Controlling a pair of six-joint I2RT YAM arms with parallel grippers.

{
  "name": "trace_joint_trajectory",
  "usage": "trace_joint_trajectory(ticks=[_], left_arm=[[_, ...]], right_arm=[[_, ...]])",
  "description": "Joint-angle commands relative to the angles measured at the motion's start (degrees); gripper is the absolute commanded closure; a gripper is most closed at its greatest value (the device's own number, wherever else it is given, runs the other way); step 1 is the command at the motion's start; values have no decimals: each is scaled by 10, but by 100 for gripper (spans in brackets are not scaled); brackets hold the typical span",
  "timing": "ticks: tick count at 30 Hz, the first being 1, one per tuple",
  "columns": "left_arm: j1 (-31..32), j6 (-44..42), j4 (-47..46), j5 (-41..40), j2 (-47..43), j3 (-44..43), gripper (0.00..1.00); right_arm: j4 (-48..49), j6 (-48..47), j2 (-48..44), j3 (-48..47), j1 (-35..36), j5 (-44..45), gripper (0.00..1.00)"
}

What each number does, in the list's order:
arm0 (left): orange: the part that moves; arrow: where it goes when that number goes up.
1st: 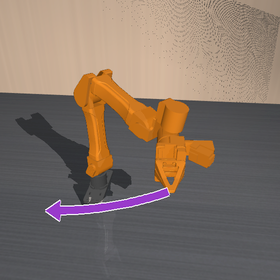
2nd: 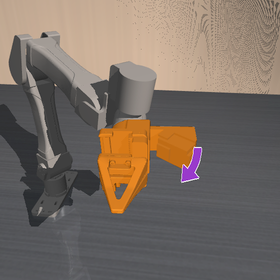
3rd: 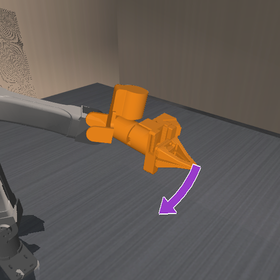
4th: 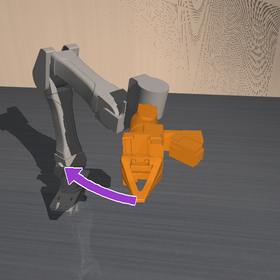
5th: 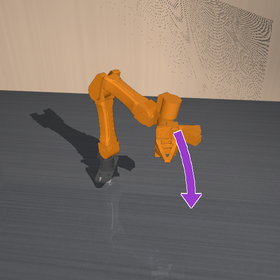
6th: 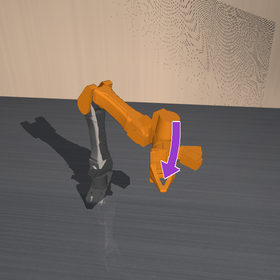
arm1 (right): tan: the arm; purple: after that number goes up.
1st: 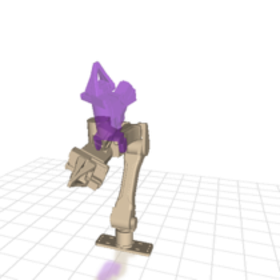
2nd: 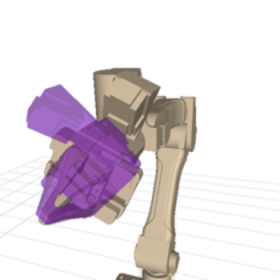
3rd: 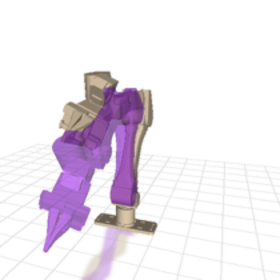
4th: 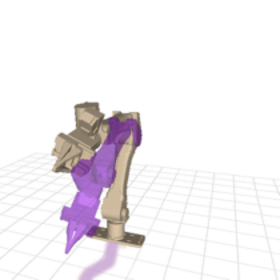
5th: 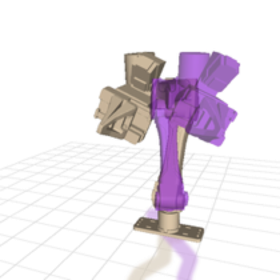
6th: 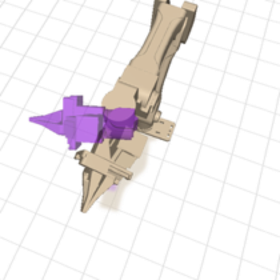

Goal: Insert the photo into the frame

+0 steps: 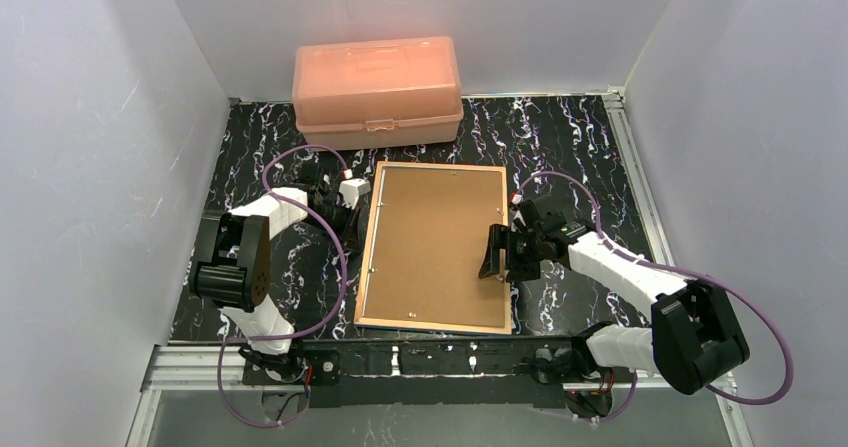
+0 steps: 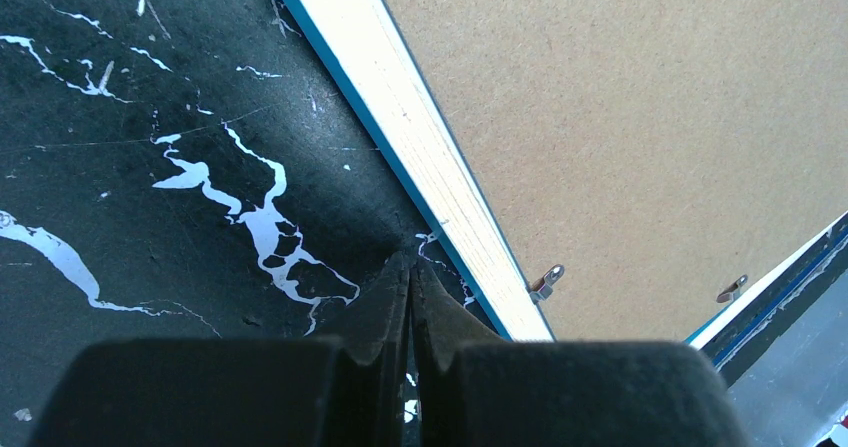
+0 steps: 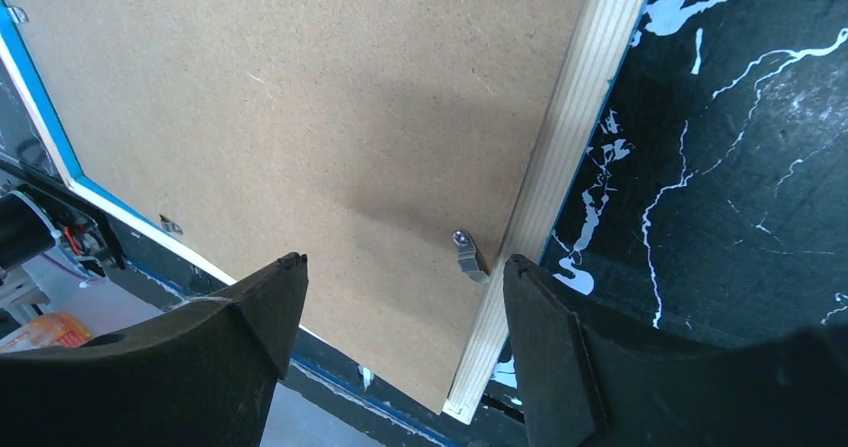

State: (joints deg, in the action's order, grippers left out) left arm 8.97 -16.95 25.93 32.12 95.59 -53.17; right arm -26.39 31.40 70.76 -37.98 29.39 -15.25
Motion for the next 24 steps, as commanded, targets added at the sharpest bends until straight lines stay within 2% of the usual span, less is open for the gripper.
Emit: trace_joint_trajectory(ticks=[1, 12, 19, 24], left_arm=[[3, -6, 11, 2, -17, 7, 100], [3, -6, 5, 7, -15, 16, 100], [0, -8, 21, 9, -25, 6, 100], [-11, 4, 34, 21, -37, -4, 100]], right_arm=[[14, 10, -4, 4, 3, -10, 21], [-1, 8, -3, -11, 15, -4, 21], [-61, -46, -14, -114, 19, 46, 21], [25, -30, 32, -145, 92, 47, 34]])
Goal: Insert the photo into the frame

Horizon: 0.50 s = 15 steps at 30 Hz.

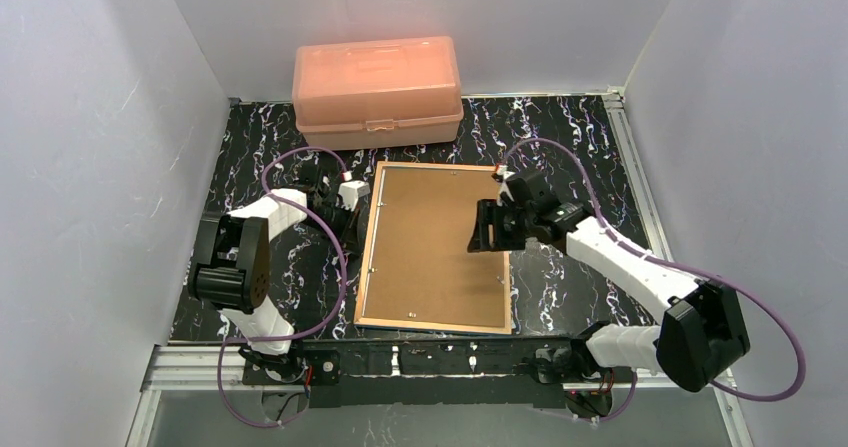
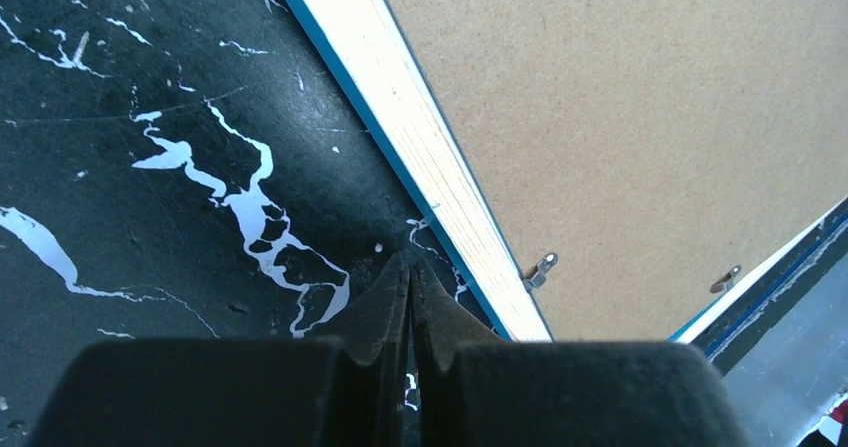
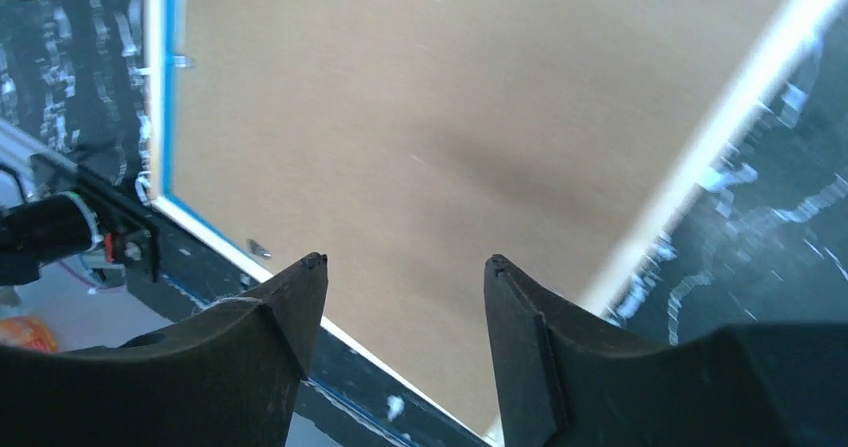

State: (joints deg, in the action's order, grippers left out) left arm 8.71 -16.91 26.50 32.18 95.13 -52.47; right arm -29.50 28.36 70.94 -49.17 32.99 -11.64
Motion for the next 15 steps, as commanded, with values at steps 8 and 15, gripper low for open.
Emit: trace_joint_trajectory(ticks=[8, 15], left_arm=[[-25, 27, 53, 40, -44, -28, 100], [-24, 32, 50, 49, -43, -29, 100]], right_arm=[[95, 7, 163, -126, 148, 93, 43], [63, 18, 112, -109, 47, 126, 21]])
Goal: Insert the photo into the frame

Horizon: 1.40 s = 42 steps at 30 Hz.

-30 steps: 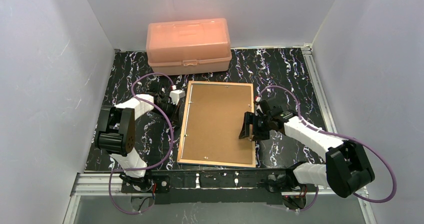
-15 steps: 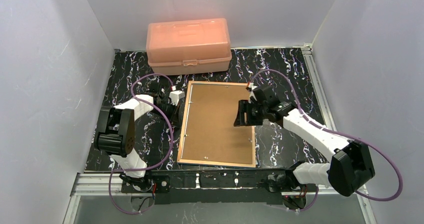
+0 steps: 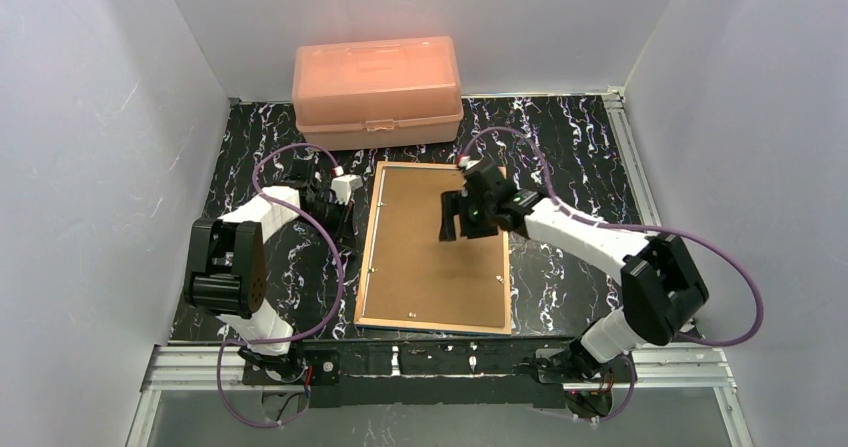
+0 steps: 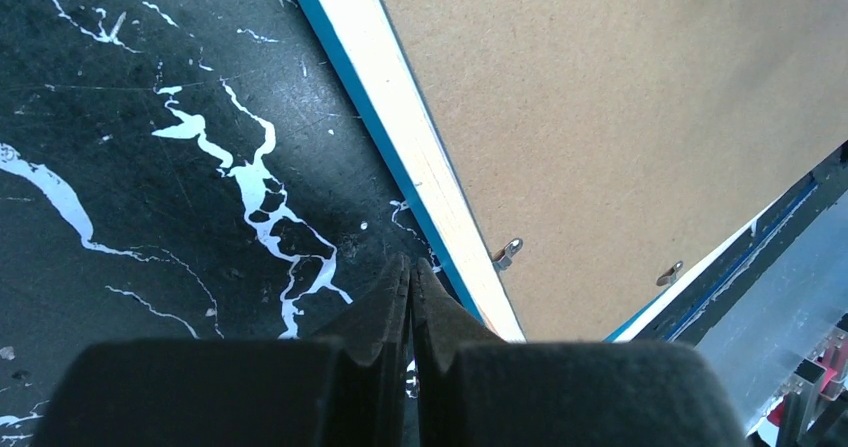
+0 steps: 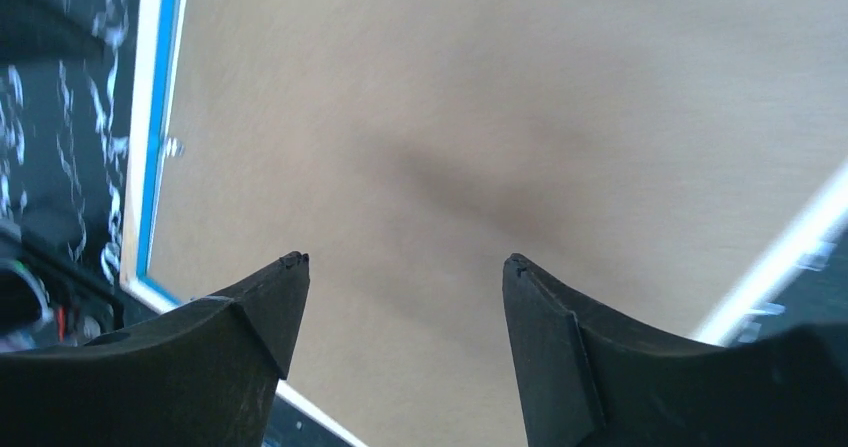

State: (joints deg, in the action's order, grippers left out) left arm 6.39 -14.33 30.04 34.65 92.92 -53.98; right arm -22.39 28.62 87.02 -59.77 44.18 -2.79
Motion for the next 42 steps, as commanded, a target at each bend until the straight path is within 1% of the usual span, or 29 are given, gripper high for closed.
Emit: trace_joint_trajectory(ticks=[1, 3, 7, 16, 26, 39, 42], left_arm=[[-1, 7, 12, 25, -18, -13, 100], [-1, 7, 2, 20, -13, -6, 100], [-1, 1, -11, 4, 5, 1, 100], [0, -7, -21, -7, 30, -5, 100], [5, -9, -28, -8, 32, 1, 100], [9, -11, -32, -10, 33, 7, 100], [10, -10, -32, -12, 33, 8, 100]], right_arm=[[-21, 19, -56, 6, -80, 43, 20], [-41, 20, -65, 24, -100, 59, 20], [-63, 14, -66, 40, -106, 86, 19], [-60, 12, -56, 72, -109, 88, 18], [-11, 28, -56, 118, -117, 44, 18], [2, 46, -82, 142, -118, 32, 20], [6, 49, -79, 145, -118, 11, 20]])
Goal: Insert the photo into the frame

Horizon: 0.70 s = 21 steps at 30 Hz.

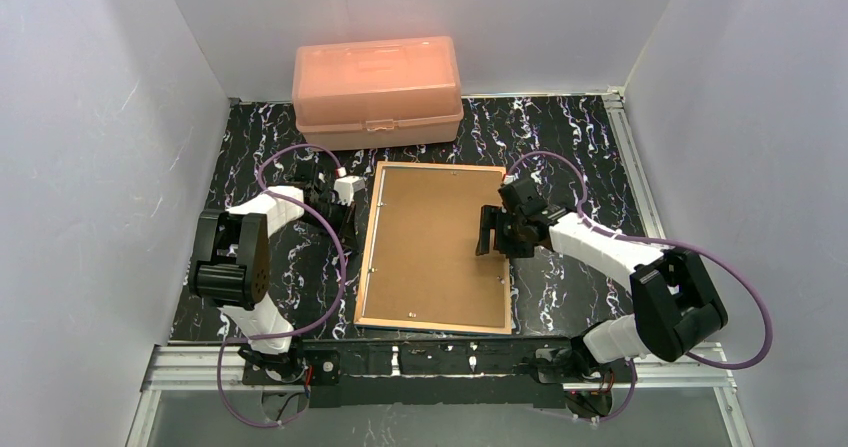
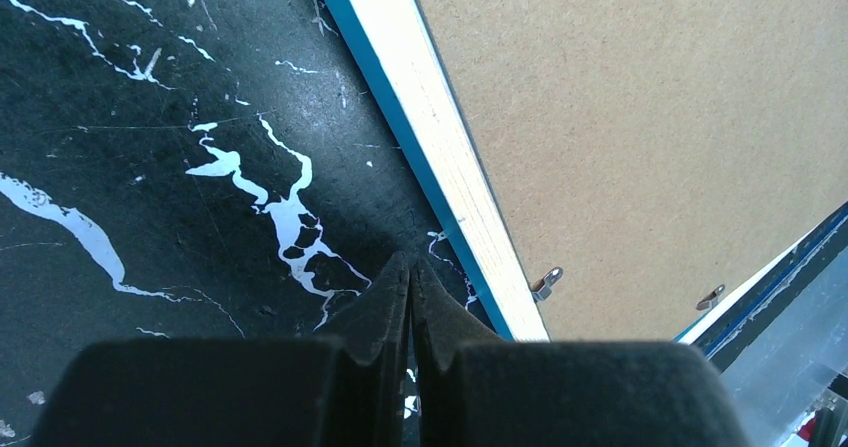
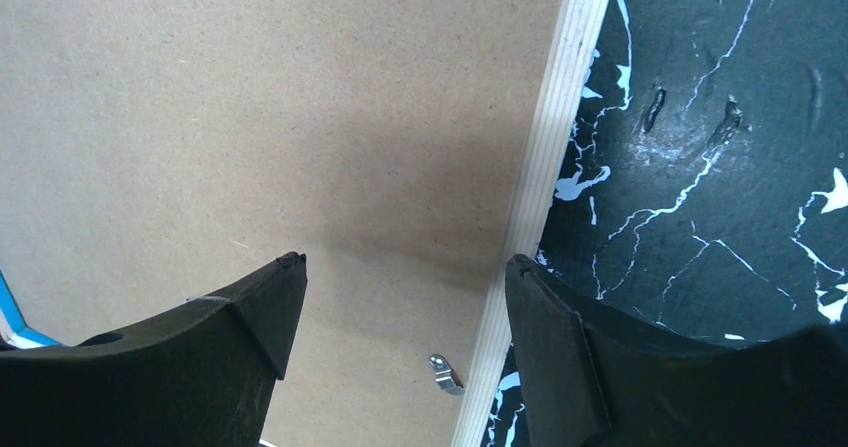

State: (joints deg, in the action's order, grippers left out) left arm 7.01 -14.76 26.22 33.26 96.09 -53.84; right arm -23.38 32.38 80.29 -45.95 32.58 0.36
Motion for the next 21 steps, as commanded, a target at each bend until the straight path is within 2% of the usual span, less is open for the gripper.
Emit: trace_joint_trajectory(ticks=[1, 11, 21], left_arm=[[5, -5, 5, 2, 1, 8, 100], [14, -3, -12, 0, 19, 10, 100], [29, -3, -12, -2, 35, -5, 100]], right_arm=[[16, 12, -11, 7, -3, -20, 20], [40, 31, -20, 25, -5, -44, 20], [101, 87, -67, 33, -15, -113, 20]])
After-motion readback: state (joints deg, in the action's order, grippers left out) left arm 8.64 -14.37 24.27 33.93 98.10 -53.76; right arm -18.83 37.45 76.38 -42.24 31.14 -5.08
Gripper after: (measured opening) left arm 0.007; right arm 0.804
